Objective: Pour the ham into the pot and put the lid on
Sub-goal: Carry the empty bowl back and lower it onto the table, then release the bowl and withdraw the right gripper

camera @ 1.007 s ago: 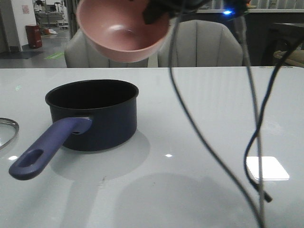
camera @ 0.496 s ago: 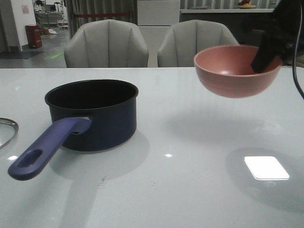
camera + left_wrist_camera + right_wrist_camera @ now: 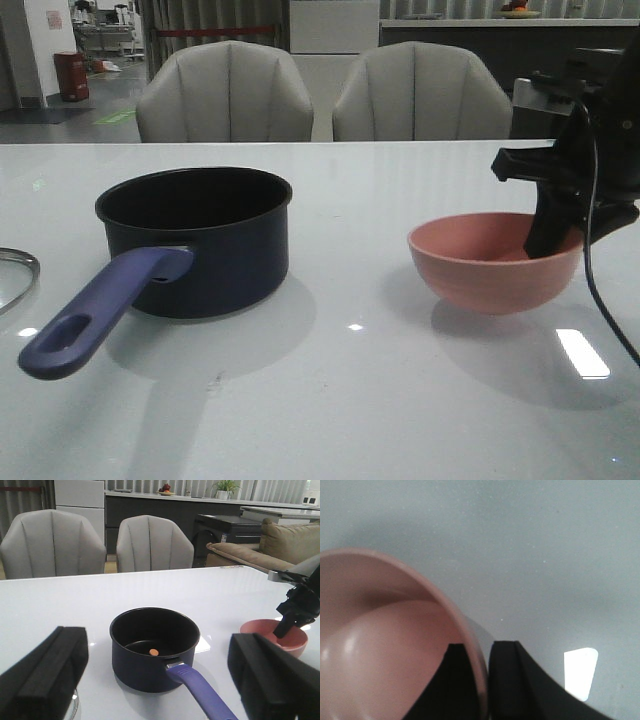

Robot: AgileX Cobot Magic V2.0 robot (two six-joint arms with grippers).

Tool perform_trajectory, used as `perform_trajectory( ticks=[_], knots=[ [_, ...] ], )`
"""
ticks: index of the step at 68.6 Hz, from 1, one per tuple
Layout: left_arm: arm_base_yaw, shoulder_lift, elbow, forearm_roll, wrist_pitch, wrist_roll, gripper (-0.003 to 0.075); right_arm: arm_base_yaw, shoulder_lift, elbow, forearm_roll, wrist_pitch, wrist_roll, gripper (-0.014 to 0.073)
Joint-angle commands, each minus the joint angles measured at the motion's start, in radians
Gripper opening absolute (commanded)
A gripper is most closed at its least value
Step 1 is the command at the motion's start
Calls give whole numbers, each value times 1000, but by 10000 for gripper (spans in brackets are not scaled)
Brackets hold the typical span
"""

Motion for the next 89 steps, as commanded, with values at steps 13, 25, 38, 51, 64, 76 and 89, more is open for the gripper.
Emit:
perform_trajectory(
  ticks=[13,25,38,51,64,76,89],
  knots=[
    [-7,13,-27,-4,-82,-1,625,2,-57,-42,-68,-21,-6,429],
    [-7,13,-27,-4,-82,-1,625,11,-200,-43,-89,-42,-28,429],
    [-7,13,-27,-4,-82,-1,625,86,-440,25,-88,-161,-65,423],
    [-7,13,-27,-4,-88,-1,625,181,-656,163,-87,-295,-65,423],
    [-7,13,-27,-4,-88,-1,625,199,-842,351,-80,-368,-64,423],
    [-7,13,-27,-4,-88,-1,625,199,-1065,588,-73,-526,-64,423],
    [-7,13,-27,-4,-88,-1,625,199,-1356,815,-70,-646,-63,423]
  ],
)
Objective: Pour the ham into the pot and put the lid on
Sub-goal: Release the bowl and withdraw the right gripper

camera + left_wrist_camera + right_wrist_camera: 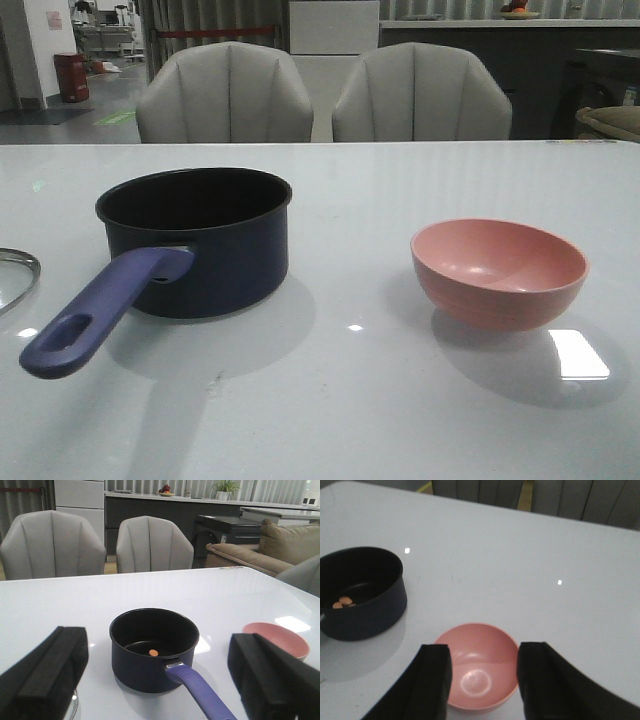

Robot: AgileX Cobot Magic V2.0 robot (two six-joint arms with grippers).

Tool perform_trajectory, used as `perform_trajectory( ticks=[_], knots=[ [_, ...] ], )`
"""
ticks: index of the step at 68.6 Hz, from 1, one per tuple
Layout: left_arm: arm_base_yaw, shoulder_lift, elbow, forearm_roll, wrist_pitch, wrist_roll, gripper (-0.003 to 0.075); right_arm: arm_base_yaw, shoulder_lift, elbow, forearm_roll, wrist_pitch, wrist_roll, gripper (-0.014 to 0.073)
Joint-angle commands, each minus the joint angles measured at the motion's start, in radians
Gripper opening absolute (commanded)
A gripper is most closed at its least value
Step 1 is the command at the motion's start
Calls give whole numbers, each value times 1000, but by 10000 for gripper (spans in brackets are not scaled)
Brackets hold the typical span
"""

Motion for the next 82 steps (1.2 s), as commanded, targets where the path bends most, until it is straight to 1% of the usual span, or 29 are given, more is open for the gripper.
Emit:
perform_trajectory(
  ticks=[1,4,13,22,24,25,26,27,28,29,30,31,32,33,34,35,36,38,39,41,46,54,64,70,77,82],
  knots=[
    [-7,13,-27,-4,-87,-3,625,0,-142,69,9,-134,-14,423],
    [-7,13,-27,-4,-87,-3,625,0,-215,111,9,-131,-14,423],
    [-7,13,-27,-4,-87,-3,625,0,-349,211,9,-127,-14,423],
    [-7,13,-27,-4,-87,-3,625,0,-390,260,9,-127,-14,421],
    [-7,13,-27,-4,-87,-3,625,0,-390,267,9,-128,-14,405],
    [-7,13,-27,-4,-87,-3,625,0,-390,270,9,-128,-14,386],
    [-7,13,-27,-4,-87,-3,625,0,-390,270,9,-128,-14,386],
    [-7,13,-27,-4,-87,-3,625,0,-390,273,9,-130,-14,349],
    [-7,13,-27,-4,-87,-3,625,0,-390,274,9,-131,-14,338],
    [-7,13,-27,-4,-84,-3,625,0,-390,276,9,-131,-14,302],
    [-7,13,-27,-4,-84,-3,625,0,-390,276,9,-131,-14,288],
    [-7,13,-27,-4,-82,-3,625,0,-390,276,9,-128,-14,233],
    [-7,13,-27,-4,-82,-3,625,0,-390,276,9,-128,-14,233],
    [-7,13,-27,-4,-82,-3,625,0,-390,276,9,-128,-14,176],
    [-7,13,-27,-4,-82,-3,625,0,-390,276,9,-127,-14,162],
    [-7,13,-27,-4,-82,-3,625,0,-390,276,9,-127,-14,123],
    [-7,13,-27,-4,-82,-3,625,0,-390,276,9,-127,-14,119],
    [-7,13,-27,-4,-82,-3,625,0,-390,276,9,-127,-14,134],
    [-7,13,-27,-4,-82,-3,625,0,-390,276,9,-127,-14,155],
    [-7,15,-27,-4,-84,-3,625,0,-390,276,9,-127,-14,161],
    [-7,18,-29,-4,-89,-3,625,0,-390,276,9,-127,-14,162],
    [-7,74,-63,5,-87,-3,629,0,-390,276,9,-129,-14,162],
    [-3,238,-165,47,-94,-3,632,0,-390,276,9,-129,-14,162],
    [9,363,-237,54,-94,-3,653,0,-390,276,9,-129,-14,162],
    [51,516,-322,56,-98,-11,660,0,-390,276,9,-129,-14,162],
    [103,623,-371,51,-98,-13,659,0,-390,276,9,-129,-14,162]
  ],
)
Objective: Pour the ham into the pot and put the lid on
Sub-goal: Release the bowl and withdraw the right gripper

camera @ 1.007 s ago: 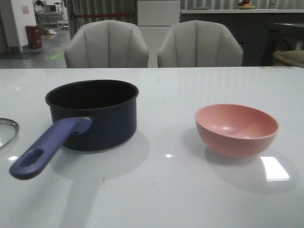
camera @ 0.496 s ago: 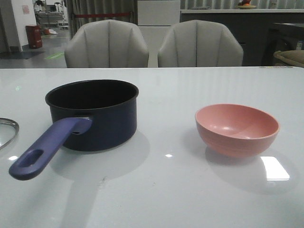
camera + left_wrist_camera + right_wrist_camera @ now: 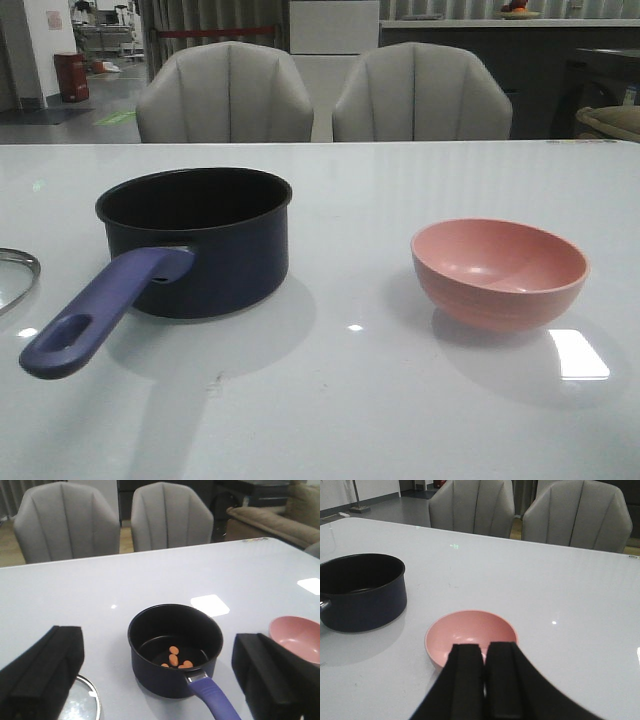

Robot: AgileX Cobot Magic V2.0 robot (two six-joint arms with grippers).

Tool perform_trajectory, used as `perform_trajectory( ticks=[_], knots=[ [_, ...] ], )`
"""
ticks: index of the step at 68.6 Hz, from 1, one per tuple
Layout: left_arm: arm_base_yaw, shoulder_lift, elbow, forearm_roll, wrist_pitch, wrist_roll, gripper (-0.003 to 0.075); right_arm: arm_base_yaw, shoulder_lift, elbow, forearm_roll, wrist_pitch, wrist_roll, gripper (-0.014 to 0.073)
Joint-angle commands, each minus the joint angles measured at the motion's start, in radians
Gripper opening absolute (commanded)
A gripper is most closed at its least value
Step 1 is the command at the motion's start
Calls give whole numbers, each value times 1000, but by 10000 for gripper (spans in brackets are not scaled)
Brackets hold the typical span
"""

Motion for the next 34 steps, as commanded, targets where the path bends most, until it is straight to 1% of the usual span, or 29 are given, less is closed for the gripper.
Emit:
perform_trajectory(
  ticks=[1,9,16,25,34],
  knots=[
    [60,142,-94,-9,-80,-13,659,0,5,-29,8,-87,-12,162],
    [171,290,-149,-88,-70,-13,659,0,5,-29,8,-87,-12,162],
    [270,411,-197,-181,-22,-13,659,0,5,-29,8,-87,-12,162],
    [350,582,-279,-186,88,-13,659,0,5,-29,8,-87,-12,162],
    [381,727,-374,-148,189,-13,659,0,5,-29,8,-87,-12,162]
  ],
)
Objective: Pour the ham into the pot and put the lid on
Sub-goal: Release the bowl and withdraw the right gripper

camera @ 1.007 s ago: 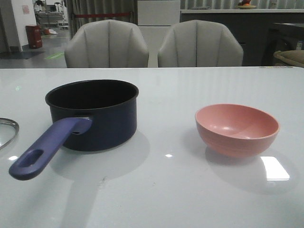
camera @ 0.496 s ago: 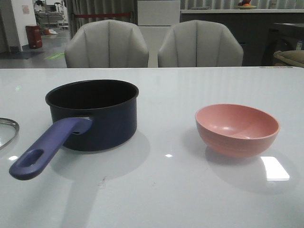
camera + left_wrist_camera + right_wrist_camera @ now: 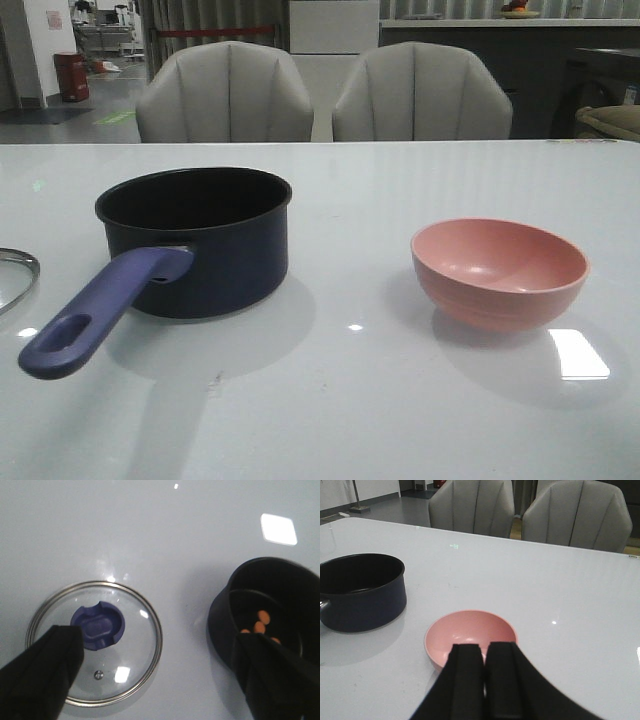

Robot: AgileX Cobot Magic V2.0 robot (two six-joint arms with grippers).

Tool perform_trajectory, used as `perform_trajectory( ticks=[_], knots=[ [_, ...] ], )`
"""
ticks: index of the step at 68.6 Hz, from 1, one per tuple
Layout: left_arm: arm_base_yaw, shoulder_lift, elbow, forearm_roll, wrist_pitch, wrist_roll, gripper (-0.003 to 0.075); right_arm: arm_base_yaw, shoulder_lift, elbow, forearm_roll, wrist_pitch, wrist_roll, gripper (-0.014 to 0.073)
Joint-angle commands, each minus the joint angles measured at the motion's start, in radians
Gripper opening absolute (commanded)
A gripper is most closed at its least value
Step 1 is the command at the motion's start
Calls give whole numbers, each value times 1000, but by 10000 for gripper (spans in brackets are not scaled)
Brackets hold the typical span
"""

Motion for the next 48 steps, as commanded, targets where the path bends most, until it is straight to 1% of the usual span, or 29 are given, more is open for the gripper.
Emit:
perform_trajectory(
  ticks=[1,6,13,22,30,33,48],
  knots=[
    [17,91,-104,22,32,-10,659,0,5,-29,7,-87,-11,162],
    [17,183,-172,74,99,-10,659,0,5,-29,7,-87,-11,162],
    [17,281,-246,85,169,-10,659,0,5,-29,7,-87,-11,162],
    [17,391,-320,106,216,-15,659,0,5,-29,7,-87,-11,162],
    [17,467,-376,204,270,-110,659,0,5,-29,7,-87,-11,162],
    [17,486,-386,221,283,-123,659,0,5,-29,7,-87,-11,162],
    [17,549,-397,209,291,-122,659,0,5,-29,7,-87,-11,162]
  ],
)
